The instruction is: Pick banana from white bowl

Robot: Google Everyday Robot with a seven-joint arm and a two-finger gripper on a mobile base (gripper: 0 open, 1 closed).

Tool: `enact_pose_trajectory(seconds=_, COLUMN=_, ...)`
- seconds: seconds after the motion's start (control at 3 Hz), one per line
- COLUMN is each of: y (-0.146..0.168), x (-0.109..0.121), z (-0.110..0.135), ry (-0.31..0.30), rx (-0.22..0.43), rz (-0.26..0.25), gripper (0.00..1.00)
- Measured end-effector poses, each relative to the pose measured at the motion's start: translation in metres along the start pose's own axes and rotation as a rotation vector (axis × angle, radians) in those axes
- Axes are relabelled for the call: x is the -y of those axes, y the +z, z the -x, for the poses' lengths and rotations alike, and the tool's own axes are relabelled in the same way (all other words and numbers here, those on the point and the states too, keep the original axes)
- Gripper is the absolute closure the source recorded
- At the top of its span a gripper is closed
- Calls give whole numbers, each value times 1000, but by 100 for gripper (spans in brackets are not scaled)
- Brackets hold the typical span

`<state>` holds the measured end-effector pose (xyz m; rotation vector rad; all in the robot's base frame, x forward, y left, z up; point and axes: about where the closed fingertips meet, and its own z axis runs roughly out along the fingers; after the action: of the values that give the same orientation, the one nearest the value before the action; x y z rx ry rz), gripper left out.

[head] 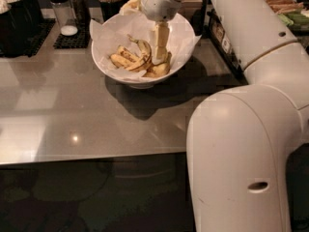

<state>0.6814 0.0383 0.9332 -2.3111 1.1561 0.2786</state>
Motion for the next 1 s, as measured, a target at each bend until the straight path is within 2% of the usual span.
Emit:
enact_pose_trajectory(seconds=0.33, y=4, x=7, z=-1, ry=1, rx=1, rz=-19, gripper=18)
enact_pose_trajectory(seconds=0.67, y=4, x=7, z=-1, ry=1, rx=1, rz=-20, gripper=42)
enact_pose_trajectory(seconds=1.0, y=10, x=6, z=1, ry=21, rx=24, rz=-41, gripper=40)
